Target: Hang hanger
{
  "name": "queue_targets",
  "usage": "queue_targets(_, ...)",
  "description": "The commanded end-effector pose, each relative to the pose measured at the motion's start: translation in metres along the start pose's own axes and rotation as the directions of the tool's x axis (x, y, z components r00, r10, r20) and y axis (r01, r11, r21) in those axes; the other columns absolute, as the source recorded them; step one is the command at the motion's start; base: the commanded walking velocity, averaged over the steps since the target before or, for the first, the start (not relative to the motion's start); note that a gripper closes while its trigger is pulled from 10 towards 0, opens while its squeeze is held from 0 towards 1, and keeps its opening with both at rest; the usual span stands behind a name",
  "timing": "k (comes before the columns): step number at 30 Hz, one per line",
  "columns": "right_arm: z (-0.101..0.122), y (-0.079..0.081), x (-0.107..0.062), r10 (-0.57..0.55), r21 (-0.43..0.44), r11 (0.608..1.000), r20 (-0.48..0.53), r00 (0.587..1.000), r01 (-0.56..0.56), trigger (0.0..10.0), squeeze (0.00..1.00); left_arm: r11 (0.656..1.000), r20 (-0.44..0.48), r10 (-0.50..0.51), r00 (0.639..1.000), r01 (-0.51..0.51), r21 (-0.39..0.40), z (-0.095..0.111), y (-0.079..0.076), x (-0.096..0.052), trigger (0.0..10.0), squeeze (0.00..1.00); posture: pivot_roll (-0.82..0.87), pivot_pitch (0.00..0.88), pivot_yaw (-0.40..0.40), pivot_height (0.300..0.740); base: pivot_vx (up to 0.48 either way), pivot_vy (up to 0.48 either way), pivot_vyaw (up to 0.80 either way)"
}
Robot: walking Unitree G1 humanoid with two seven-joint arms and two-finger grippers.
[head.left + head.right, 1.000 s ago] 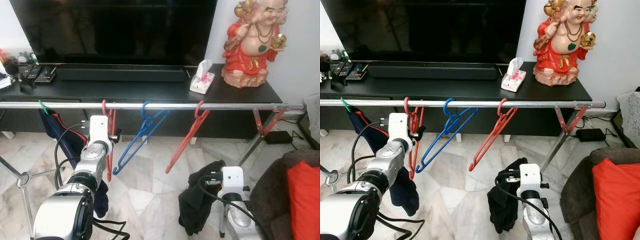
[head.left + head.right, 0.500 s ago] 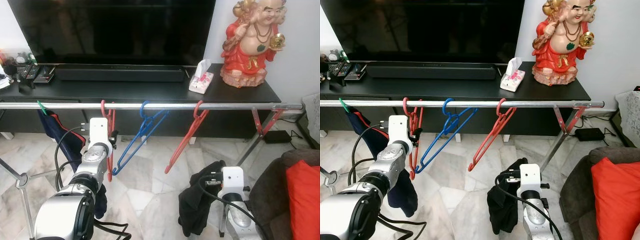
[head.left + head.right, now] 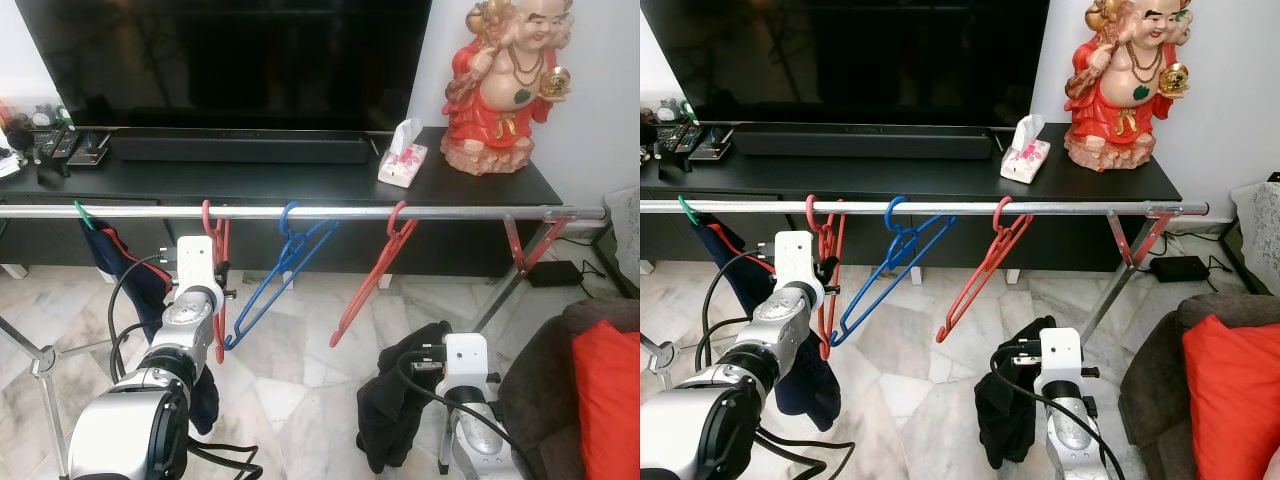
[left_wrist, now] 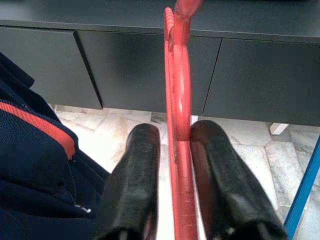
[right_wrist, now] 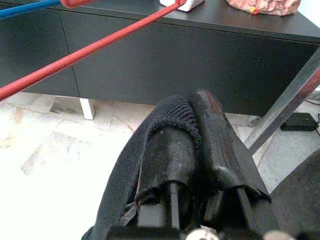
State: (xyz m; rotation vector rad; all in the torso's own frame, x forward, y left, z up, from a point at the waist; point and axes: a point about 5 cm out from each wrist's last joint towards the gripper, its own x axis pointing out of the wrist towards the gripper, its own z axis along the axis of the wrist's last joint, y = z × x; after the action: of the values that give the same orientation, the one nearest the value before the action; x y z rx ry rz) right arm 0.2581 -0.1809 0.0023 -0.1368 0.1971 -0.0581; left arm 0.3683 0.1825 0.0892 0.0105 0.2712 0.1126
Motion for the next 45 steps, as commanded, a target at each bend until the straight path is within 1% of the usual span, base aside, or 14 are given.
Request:
queue_targets(1, 0.007, -0.002, 0.003, -0.008, 0.005, 1.000, 0.028, 1.000, 0.008, 10.0, 0.00, 1.000, -0.007, 0.006, 1.000, -0.006, -0.007, 0.003, -0.002, 0.001, 0.0, 0.00, -0.13, 0.000, -0.020, 0.740, 0.000, 0.000, 0.00)
queue_targets(11, 0.008, -0.009, 0.004, -0.024, -0.003, 1.000, 0.034, 0.999, 0.024, 10.0, 0.00, 1.000, -0.028, 0.007, 1.000, -0.007, 0.000, 0.000, -0.002, 0.001, 0.0, 0.00, -0.13, 0.000, -0.019, 0.740, 0.000, 0.000, 0.00)
queue_targets(20, 0.007, -0.006, 0.003, -0.016, -0.007, 1.000, 0.027, 0.999, 0.017, 10.0, 0.00, 1.000, -0.028, 0.003, 1.000, -0.003, 0.000, -0.005, -0.003, -0.001, 0.0, 0.00, -0.12, 0.000, -0.021, 0.740, 0.000, 0.000, 0.00)
queue_targets(21, 0.007, -0.004, 0.003, -0.011, -0.007, 1.000, 0.028, 1.000, 0.011, 10.0, 0.00, 1.000, 0.010, -0.009, 1.000, 0.009, 0.005, -0.003, -0.002, -0.001, 0.0, 0.00, -0.12, 0.000, -0.021, 0.740, 0.000, 0.000, 0.00)
queue_targets(22, 0.007, -0.004, 0.003, -0.011, -0.007, 1.000, 0.028, 1.000, 0.011, 10.0, 0.00, 1.000, 0.010, -0.009, 1.000, 0.009, 0.005, -0.003, -0.002, -0.001, 0.0, 0.00, -0.12, 0.000, -0.021, 0.740, 0.000, 0.000, 0.00)
queue_targets(24, 0.007, -0.003, 0.004, -0.005, -0.006, 1.000, 0.028, 1.000, 0.006, 10.0, 0.00, 0.998, 0.085, -0.048, 0.995, 0.045, 0.032, 0.004, -0.002, -0.002, 0.0, 0.00, -0.12, 0.000, -0.021, 0.740, 0.000, 0.000, 0.00)
queue_targets(30, 0.009, -0.002, 0.005, -0.004, -0.004, 1.000, 0.032, 0.999, 0.004, 10.0, 0.00, 0.992, 0.156, -0.083, 0.984, 0.067, 0.104, 0.008, -0.002, -0.005, 0.0, 0.00, -0.11, 0.000, -0.017, 0.740, 0.000, 0.000, 0.00)
queue_targets(32, 0.009, -0.002, 0.005, -0.004, -0.003, 1.000, 0.035, 0.999, 0.004, 10.0, 0.00, 0.990, 0.189, -0.092, 0.978, 0.069, 0.122, 0.006, -0.001, -0.008, 5.2, 0.00, -0.11, 0.000, -0.018, 0.740, 0.000, 0.000, 0.00)
queue_targets(33, 0.009, -0.002, 0.005, -0.004, -0.003, 1.000, 0.035, 0.999, 0.004, 10.0, 0.00, 0.990, 0.189, -0.092, 0.978, 0.069, 0.122, 0.006, -0.001, -0.008, 5.2, 0.00, -0.11, 0.000, -0.018, 0.740, 0.000, 0.000, 0.00)
queue_targets(34, 0.010, -0.002, 0.005, -0.003, -0.002, 1.000, 0.036, 0.999, 0.003, 10.0, 0.00, 0.989, 0.201, -0.095, 0.975, 0.070, 0.129, 0.005, 0.000, -0.010, 10.0, 0.00, -0.11, 0.000, -0.019, 0.740, 0.000, 0.000, 0.00)
queue_targets(41, 0.009, -0.001, 0.004, 0.000, -0.002, 1.000, 0.038, 0.999, 0.000, 10.0, 0.00, 0.985, 0.258, -0.112, 0.960, 0.073, 0.153, -0.001, 0.001, -0.019, 10.0, 0.00, -0.11, 0.000, -0.018, 0.740, 0.000, 0.000, 0.00)
queue_targets(42, 0.009, -0.002, 0.004, -0.001, -0.003, 1.000, 0.038, 0.999, 0.002, 10.0, 0.00, 0.983, 0.276, -0.123, 0.953, 0.078, 0.168, -0.005, 0.002, -0.024, 10.0, 0.00, -0.11, 0.000, -0.016, 0.740, 0.000, 0.000, 0.00)
queue_targets(44, 0.006, -0.005, 0.001, -0.008, -0.004, 1.000, 0.032, 0.999, 0.008, 10.0, 0.00, 0.989, 0.297, -0.087, 0.951, 0.046, 0.143, -0.023, 0.007, -0.038, 10.0, 0.00, -0.10, 0.000, -0.015, 0.740, 0.000, 0.000, 0.00)
queue_targets(45, 0.006, -0.005, 0.001, -0.008, -0.004, 1.000, 0.032, 0.999, 0.008, 10.0, 0.00, 0.989, 0.297, -0.087, 0.951, 0.046, 0.143, -0.023, 0.007, -0.038, 10.0, 0.00, -0.10, 0.000, -0.015, 0.740, 0.000, 0.000, 0.00)
